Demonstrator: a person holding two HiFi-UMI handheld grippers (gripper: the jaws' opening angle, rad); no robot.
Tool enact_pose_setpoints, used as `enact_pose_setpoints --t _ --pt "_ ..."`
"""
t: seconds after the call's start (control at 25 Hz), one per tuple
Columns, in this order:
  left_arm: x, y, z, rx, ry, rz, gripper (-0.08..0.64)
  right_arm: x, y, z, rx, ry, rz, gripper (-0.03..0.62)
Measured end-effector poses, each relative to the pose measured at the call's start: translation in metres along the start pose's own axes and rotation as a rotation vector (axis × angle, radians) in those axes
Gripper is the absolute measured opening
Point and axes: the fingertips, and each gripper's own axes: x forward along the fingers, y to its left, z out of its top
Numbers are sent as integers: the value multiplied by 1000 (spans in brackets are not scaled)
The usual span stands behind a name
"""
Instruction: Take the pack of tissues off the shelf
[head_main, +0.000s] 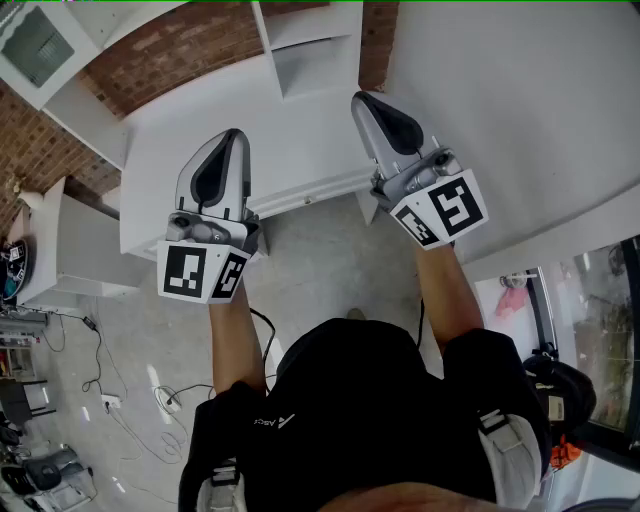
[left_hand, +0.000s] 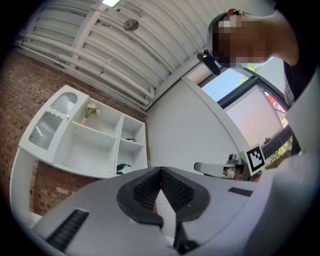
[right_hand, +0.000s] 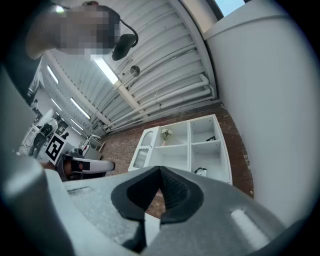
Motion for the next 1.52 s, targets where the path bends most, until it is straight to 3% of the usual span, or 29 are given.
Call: enact_pose_setpoints --t 0.44,0.92,1.16,1.52 --pt "20 -15 2 18 -6 27 -2 -8 -23 10 16 -23 38 2" --pt "79 -5 -5 46 -11 82 -2 12 -90 -12 66 36 55 2" --pt "103 20 -15 43 -12 88 -2 55 -113 -29 77 63 53 2" --pt "163 105 -45 17 -36 63 -2 164 -165 -67 78 116 7 3"
